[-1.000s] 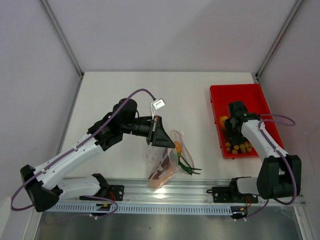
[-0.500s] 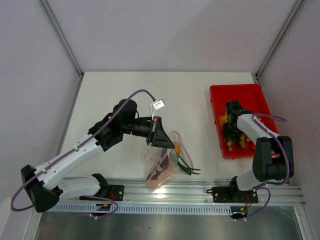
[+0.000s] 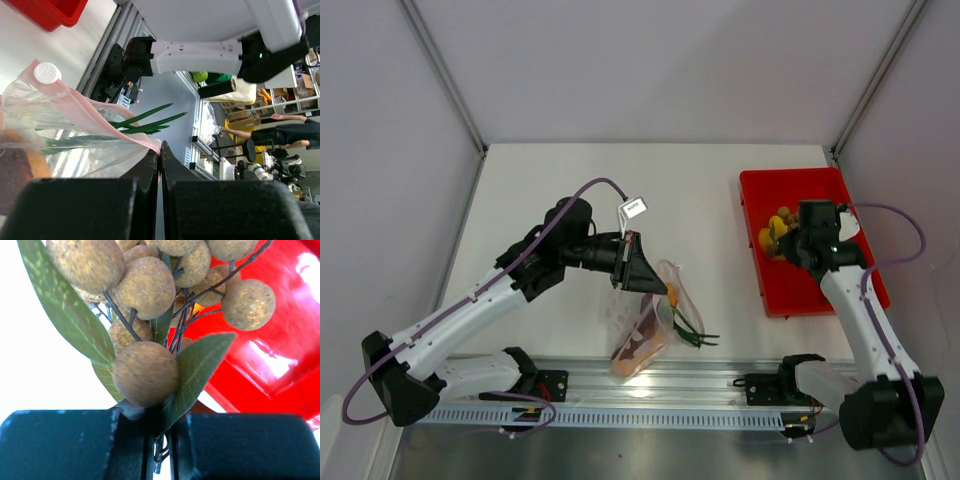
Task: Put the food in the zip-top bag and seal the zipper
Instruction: Pick up the fake fruit from the bin.
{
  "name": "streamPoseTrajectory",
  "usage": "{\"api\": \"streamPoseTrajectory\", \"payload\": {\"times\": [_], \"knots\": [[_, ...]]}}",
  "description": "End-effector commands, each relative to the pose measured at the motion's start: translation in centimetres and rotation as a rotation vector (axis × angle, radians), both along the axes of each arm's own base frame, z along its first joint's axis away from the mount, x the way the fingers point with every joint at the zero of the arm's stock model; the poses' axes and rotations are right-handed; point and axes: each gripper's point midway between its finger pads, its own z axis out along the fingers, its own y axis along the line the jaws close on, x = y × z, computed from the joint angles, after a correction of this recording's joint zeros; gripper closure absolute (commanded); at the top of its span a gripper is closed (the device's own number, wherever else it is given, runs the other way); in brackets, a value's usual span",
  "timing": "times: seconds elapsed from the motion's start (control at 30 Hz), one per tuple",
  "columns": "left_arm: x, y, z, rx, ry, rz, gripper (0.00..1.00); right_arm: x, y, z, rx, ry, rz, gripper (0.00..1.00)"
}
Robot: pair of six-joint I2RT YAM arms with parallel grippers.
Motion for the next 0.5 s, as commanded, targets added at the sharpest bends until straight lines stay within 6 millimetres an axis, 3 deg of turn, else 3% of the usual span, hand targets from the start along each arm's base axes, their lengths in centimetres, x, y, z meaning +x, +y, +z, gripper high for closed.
{"api": "streamPoseTrajectory", "payload": {"times": [0.0, 0.07, 0.13, 0.3, 0.47], "knots": [[0.7, 0.1, 1.0, -0.019, -0.037, 0.008, 0.99, -0.2, 1.5, 6.4, -0.097, -0.205, 0.267, 1.0], [1.0, 0.2, 0.9, -0.013, -0.037, 0.019, 0.99, -1.1, 2.6, 9.4, -0.127, -0.301, 0.389, 1.0], [1.4, 0.3, 0.9, -0.007, -0.04, 0.031, 0.99, -2.0, 5.2, 11.9, -0.08, -0.375, 0.549, 1.0], [2.1, 0.4, 0.7, 0.013, -0.04, 0.056, 0.99, -6.2, 12.6, 15.0, 0.083, -0.456, 0.999, 1.0], [2.6, 0.1, 0.4, 0.027, -0.026, 0.069, 0.99, -11.4, 17.2, 19.3, 0.1, -0.589, 1.273, 1.0]]}}
